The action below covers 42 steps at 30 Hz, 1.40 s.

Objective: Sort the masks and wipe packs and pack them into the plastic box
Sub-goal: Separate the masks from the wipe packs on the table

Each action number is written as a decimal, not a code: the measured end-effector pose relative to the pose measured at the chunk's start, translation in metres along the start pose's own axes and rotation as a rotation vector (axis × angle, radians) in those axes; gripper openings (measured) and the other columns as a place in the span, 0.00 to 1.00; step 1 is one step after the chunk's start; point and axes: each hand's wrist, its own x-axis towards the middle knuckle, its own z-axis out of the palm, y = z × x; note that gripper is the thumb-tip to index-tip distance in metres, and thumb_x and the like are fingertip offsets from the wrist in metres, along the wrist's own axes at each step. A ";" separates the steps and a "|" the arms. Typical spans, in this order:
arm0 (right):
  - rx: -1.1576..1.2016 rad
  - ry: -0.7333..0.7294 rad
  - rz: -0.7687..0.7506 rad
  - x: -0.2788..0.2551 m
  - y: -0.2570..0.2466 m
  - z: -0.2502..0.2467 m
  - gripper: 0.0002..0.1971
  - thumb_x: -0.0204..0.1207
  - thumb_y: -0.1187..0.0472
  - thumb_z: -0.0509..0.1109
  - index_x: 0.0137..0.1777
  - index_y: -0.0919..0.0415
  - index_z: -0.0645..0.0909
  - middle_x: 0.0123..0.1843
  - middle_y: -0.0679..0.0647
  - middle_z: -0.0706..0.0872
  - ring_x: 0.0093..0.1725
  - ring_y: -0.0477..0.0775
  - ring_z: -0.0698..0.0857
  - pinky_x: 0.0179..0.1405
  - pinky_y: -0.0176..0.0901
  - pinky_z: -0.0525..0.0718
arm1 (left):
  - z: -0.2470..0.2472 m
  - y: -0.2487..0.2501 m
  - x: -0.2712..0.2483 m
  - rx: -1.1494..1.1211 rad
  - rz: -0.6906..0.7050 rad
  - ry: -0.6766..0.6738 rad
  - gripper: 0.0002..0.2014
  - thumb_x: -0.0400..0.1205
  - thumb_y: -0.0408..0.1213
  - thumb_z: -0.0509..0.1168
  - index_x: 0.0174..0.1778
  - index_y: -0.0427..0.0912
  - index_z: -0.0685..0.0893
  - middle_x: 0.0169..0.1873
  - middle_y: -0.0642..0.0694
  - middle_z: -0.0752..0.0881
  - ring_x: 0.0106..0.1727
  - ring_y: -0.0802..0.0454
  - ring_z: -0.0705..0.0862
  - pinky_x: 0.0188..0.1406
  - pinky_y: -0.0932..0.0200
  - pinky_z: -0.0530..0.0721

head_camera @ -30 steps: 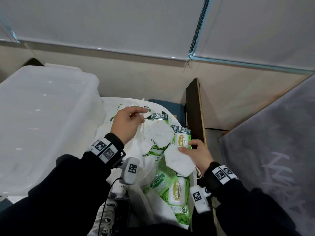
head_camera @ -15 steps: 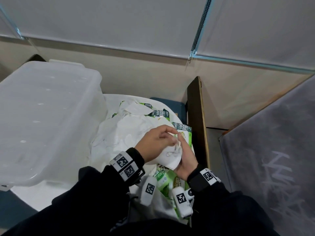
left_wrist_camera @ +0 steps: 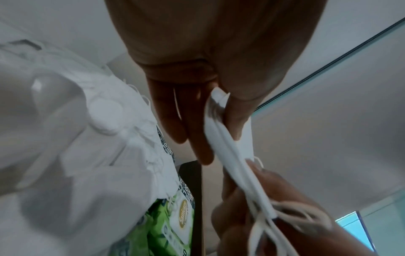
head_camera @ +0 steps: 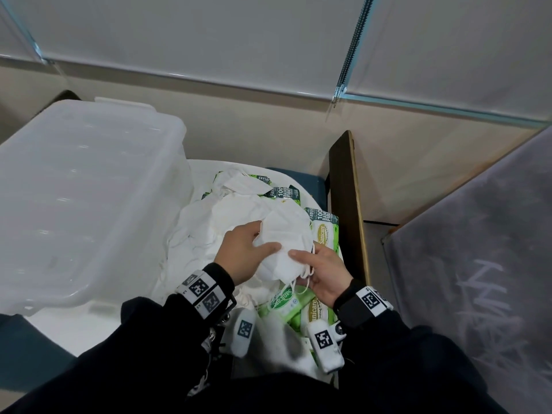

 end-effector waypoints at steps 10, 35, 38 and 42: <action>0.089 0.026 0.113 -0.013 0.021 0.027 0.07 0.82 0.68 0.66 0.41 0.60 0.78 0.31 0.55 0.78 0.27 0.51 0.75 0.30 0.44 0.82 | -0.057 -0.030 -0.014 -0.174 -0.090 0.133 0.15 0.84 0.44 0.68 0.34 0.40 0.83 0.29 0.51 0.83 0.34 0.49 0.80 0.38 0.51 0.77; -0.220 -0.065 0.108 -0.063 0.129 0.139 0.09 0.76 0.69 0.78 0.55 0.69 0.85 0.41 0.66 0.89 0.29 0.56 0.86 0.20 0.41 0.82 | -0.133 -0.093 -0.097 -0.312 -0.063 -0.120 0.15 0.79 0.27 0.75 0.60 0.44 0.92 0.53 0.49 0.94 0.56 0.50 0.92 0.63 0.46 0.88; -0.277 0.028 0.129 -0.065 0.143 0.139 0.08 0.78 0.71 0.76 0.38 0.67 0.83 0.28 0.62 0.81 0.21 0.52 0.77 0.18 0.39 0.75 | -0.138 -0.097 -0.100 -0.332 -0.089 -0.103 0.09 0.80 0.29 0.75 0.54 0.43 0.93 0.48 0.47 0.94 0.51 0.46 0.93 0.58 0.44 0.91; 0.034 0.207 0.138 -0.070 0.142 0.134 0.05 0.79 0.68 0.69 0.42 0.66 0.84 0.37 0.61 0.88 0.35 0.55 0.88 0.38 0.46 0.86 | -0.139 -0.110 -0.101 -0.118 -0.039 -0.086 0.07 0.82 0.33 0.73 0.52 0.49 0.90 0.43 0.55 0.92 0.47 0.57 0.90 0.50 0.65 0.85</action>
